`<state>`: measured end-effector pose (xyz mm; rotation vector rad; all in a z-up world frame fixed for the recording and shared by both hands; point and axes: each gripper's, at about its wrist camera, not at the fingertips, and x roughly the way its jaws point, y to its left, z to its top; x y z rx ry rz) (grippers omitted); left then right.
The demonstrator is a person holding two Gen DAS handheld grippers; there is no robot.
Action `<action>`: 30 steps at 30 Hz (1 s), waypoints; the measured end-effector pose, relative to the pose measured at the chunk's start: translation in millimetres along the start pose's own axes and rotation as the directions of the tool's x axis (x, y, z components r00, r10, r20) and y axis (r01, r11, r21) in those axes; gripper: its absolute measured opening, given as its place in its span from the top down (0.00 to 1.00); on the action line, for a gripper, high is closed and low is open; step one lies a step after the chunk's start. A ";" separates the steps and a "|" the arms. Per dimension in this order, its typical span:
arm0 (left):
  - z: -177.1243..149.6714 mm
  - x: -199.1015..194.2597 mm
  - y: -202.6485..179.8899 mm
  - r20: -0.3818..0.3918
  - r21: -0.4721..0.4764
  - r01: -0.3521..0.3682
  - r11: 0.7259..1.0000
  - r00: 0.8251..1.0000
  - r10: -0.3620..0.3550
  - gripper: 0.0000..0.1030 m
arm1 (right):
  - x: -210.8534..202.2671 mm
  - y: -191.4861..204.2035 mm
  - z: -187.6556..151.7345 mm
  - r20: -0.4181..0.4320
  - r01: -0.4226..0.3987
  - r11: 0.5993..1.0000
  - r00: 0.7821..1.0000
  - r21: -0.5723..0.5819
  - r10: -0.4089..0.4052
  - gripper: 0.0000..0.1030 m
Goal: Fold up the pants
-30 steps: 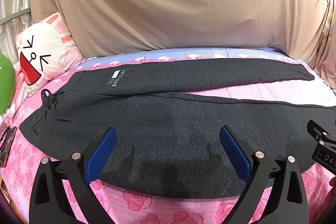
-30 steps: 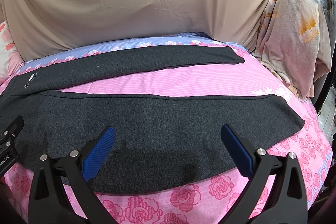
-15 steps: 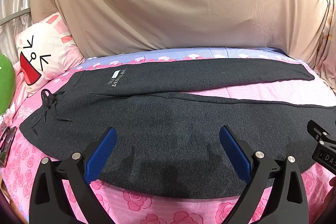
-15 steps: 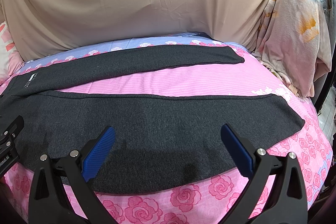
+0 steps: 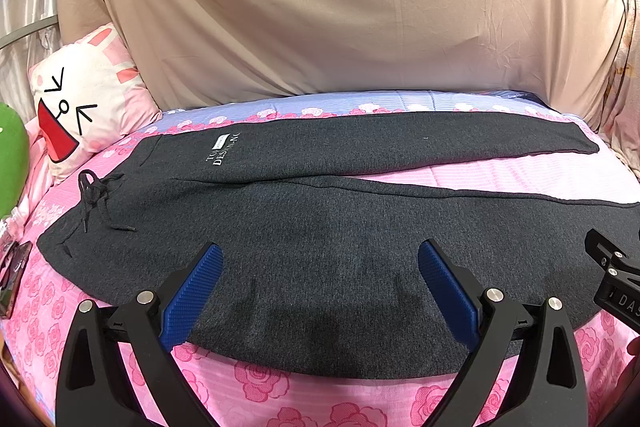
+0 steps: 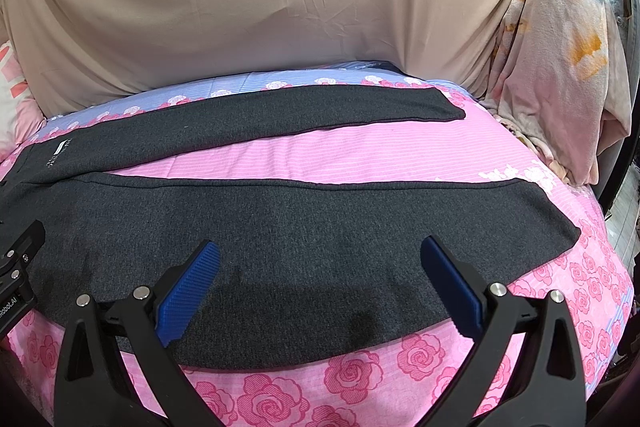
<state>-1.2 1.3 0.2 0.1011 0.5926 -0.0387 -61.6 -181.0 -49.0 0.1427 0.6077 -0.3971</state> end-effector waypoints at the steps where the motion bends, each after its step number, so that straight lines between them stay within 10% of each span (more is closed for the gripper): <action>1: 0.1 -0.1 0.0 0.000 0.000 0.000 1.000 1.000 0.000 0.07 | 0.0 0.1 0.0 0.000 0.000 1.000 1.000 0.000 0.000 0.04; 19: 1.4 -1.9 8.0 0.001 -0.039 0.019 0.999 1.000 -0.019 0.06 | 2.6 -1.2 -0.5 -0.026 -0.037 0.999 0.999 0.011 0.037 0.04; 24: 20.3 9.0 61.9 -0.046 -0.188 0.169 0.968 0.983 -0.180 0.06 | 19.3 -32.4 8.6 -0.083 -0.244 0.966 0.964 0.084 0.251 0.04; 30: 88.8 73.1 174.3 -0.113 -0.350 0.057 0.935 0.988 -0.102 0.06 | 76.3 -97.3 62.6 -0.110 -0.065 0.997 0.991 0.040 0.069 0.04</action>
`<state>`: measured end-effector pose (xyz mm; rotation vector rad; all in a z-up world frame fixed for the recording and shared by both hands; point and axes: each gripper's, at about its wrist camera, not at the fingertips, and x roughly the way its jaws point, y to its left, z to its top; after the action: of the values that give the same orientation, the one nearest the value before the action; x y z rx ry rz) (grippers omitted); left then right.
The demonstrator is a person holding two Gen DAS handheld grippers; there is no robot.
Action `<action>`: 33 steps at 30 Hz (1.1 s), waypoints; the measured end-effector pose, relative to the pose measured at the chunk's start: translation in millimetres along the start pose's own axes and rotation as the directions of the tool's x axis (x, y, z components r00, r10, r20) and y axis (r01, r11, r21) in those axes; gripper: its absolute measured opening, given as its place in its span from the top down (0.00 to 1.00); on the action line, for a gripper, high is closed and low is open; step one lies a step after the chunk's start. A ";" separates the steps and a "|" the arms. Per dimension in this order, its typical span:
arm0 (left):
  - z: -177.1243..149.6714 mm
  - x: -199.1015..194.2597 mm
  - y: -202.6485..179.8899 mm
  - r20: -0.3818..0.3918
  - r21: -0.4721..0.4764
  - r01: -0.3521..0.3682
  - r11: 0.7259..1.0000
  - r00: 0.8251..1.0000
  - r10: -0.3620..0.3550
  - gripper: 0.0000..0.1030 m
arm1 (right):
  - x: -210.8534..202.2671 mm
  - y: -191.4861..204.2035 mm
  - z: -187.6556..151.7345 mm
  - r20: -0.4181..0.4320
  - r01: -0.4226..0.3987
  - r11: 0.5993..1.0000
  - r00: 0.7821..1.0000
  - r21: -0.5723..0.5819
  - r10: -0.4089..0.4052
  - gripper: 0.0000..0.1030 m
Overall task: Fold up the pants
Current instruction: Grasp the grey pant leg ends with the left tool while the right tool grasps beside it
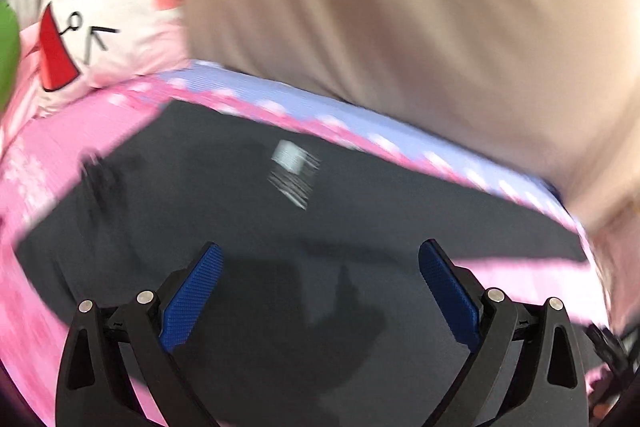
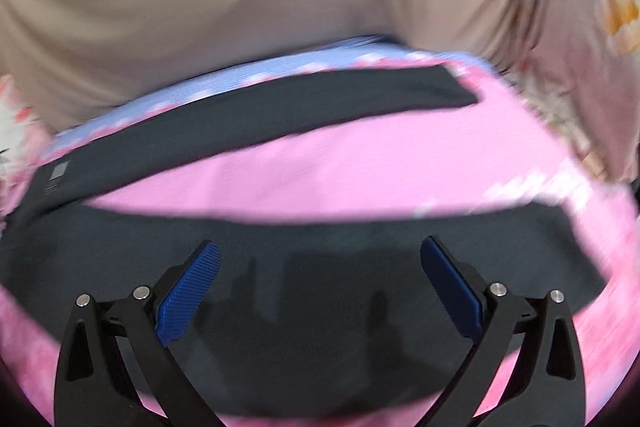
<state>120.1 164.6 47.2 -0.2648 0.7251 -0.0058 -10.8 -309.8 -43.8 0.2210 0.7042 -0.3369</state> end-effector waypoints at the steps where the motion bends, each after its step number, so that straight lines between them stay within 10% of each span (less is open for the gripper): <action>1: 19.0 11.8 13.5 -0.011 -0.021 -0.045 0.999 0.999 0.045 0.06 | 6.6 -9.2 10.6 0.000 0.018 1.000 1.000 0.000 -0.018 0.04; 7: 114.1 108.6 100.5 -0.145 -0.131 -0.306 0.943 0.947 0.288 0.07 | 74.2 -87.5 89.2 -0.072 0.077 0.990 0.995 0.119 -0.069 0.04; 18: 150.6 222.2 151.0 -0.349 -0.234 -0.455 0.859 0.864 0.363 0.08 | 208.3 -143.7 164.0 -0.204 0.128 0.945 0.977 0.301 -0.067 0.04; 21: 155.3 230.9 149.2 -0.342 -0.197 -0.504 0.841 0.839 0.423 0.29 | 223.9 -136.2 171.2 -0.196 0.141 0.947 0.977 0.289 -0.086 0.04; 22: 158.3 231.1 142.9 -0.325 -0.169 -0.493 0.853 0.845 0.424 0.53 | 225.6 -129.7 173.6 -0.180 0.147 0.955 0.978 0.259 -0.101 0.12; 25: 161.7 225.2 137.2 -0.338 -0.168 -0.474 0.864 0.851 0.401 0.82 | 215.3 -115.0 178.6 -0.133 -0.017 0.976 0.990 0.219 0.048 0.94; 33: 165.4 109.4 131.5 -0.167 -0.223 -0.214 0.951 0.970 0.180 0.89 | 80.1 -116.3 166.9 0.086 -0.135 0.980 0.989 0.148 0.123 0.94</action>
<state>299.2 320.3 62.4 -0.4251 0.8957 0.2575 101.8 -487.1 16.9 0.3964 0.5852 -0.2737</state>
